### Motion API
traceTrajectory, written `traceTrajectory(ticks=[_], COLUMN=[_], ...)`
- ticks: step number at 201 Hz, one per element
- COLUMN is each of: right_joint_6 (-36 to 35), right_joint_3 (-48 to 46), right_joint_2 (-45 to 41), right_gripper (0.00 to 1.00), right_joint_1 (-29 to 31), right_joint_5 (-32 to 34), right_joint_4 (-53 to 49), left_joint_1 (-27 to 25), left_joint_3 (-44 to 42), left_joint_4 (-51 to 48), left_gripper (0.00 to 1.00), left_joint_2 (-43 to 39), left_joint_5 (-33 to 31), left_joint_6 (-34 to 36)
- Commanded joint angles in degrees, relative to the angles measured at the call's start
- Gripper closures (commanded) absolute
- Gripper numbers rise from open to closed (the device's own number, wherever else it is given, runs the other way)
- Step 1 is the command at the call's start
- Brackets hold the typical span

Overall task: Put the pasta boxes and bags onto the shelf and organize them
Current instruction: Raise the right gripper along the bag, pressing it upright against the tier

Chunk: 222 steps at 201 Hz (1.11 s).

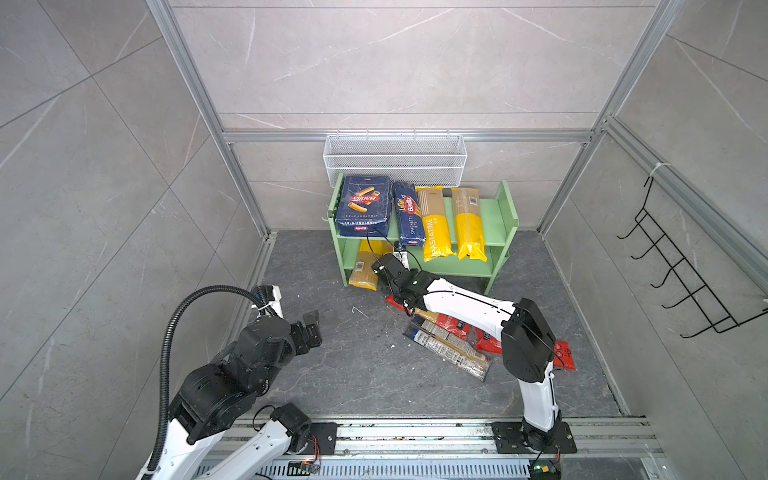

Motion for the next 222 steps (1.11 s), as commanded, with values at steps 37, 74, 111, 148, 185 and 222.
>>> traceTrajectory(ticks=[37,74,111,148,185,222], right_joint_6=[1.5,0.8,-1.5,-3.1,-3.2,-4.5], right_joint_3=[-2.6,-3.0,-3.7,-3.4,-5.7,-7.7], right_joint_2=[-3.8,-3.4,-4.5,-4.6,-5.2,-6.3], right_gripper=[0.32,0.27,0.21,0.17,0.15,0.01], right_joint_1=[-0.6,-0.2,0.4,1.4,2.0,3.0], right_joint_5=[-1.3,-3.4,-3.7,-2.8,-2.5,-0.8], right_joint_4=[4.3,5.7,7.4,6.8,7.4,8.5], left_joint_1=[-0.1,-0.1,-0.1,-0.1,-0.1,-0.1], left_joint_3=[0.7,0.1,-0.2,-0.1,-0.1,-0.1], left_joint_4=[0.6,0.5,0.3,0.5,0.6,0.6], left_gripper=[0.02,0.01,0.01,0.01,0.01,0.01], left_joint_2=[-0.9,-1.9,-2.2,-2.0,-2.0,-2.0], left_joint_5=[-0.1,-0.1,-0.4,-0.5,-0.2,-0.2], left_joint_6=[1.6,1.3,1.2,1.5,1.6,1.7])
